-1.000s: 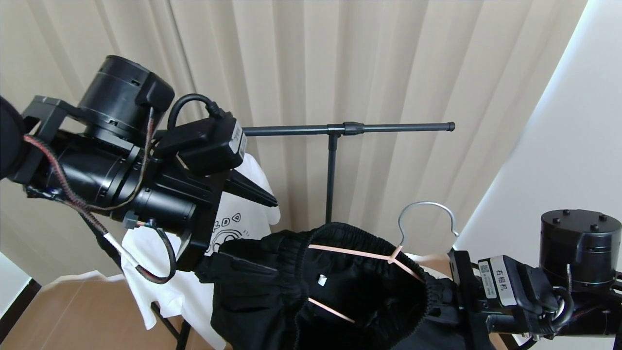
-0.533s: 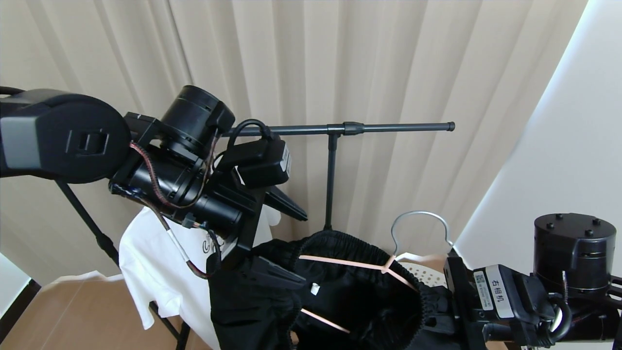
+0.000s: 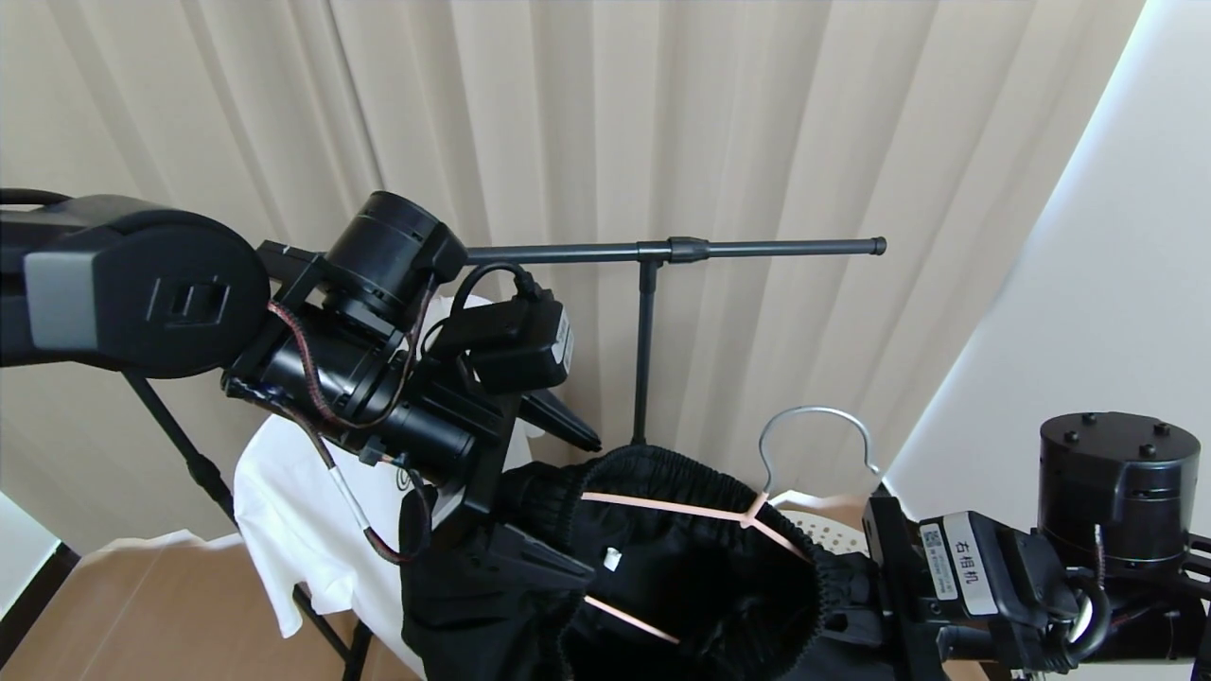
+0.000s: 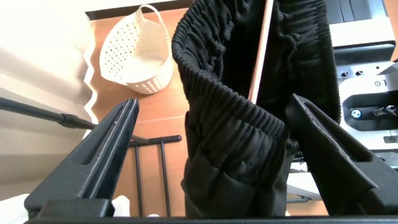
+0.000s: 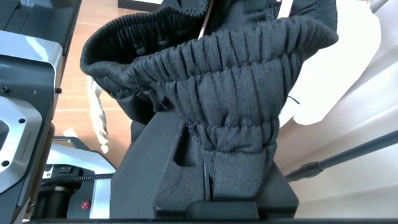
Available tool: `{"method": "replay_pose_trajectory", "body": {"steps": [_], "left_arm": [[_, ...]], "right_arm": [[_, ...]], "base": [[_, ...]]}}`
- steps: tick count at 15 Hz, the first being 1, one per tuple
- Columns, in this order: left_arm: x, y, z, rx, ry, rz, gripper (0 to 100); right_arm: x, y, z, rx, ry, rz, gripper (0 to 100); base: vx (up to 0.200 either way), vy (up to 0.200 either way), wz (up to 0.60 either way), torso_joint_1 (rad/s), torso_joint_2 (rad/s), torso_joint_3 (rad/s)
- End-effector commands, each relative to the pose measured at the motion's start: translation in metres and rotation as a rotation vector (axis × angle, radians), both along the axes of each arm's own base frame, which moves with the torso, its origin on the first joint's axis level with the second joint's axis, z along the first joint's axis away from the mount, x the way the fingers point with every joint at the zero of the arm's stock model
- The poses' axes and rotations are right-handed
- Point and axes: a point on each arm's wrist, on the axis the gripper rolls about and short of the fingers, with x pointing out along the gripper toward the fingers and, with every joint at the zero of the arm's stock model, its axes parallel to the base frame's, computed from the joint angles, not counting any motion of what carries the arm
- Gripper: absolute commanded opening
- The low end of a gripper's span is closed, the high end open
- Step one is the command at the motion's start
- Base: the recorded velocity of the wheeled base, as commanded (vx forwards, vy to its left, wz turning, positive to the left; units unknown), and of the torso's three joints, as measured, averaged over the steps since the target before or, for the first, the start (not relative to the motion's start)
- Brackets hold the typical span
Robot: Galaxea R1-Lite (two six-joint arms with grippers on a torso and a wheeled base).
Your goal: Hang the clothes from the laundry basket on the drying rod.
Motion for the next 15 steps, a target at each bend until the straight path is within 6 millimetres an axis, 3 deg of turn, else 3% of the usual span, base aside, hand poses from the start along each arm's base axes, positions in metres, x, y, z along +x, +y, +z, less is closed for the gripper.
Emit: {"method": "replay_pose_trajectory", "body": {"steps": [1, 15], "left_arm": [[-0.004, 0.0021, -0.0015, 0.005, 0.007, -0.001, 100], [-0.0027, -0.0047, -0.0038, -0.009, -0.011, -0.014, 100]], "right_arm": [[-0.0011, -0.0005, 0.0035, 0.008, -0.014, 0.0, 0], [0.0059, 0.0031, 0.01, 0.028, -0.05, -0.029, 0]], "base": [[0.0, 0.0, 0.0, 0.0, 0.0, 0.0], [0.0, 0.0, 0.0, 0.0, 0.0, 0.0]]}}
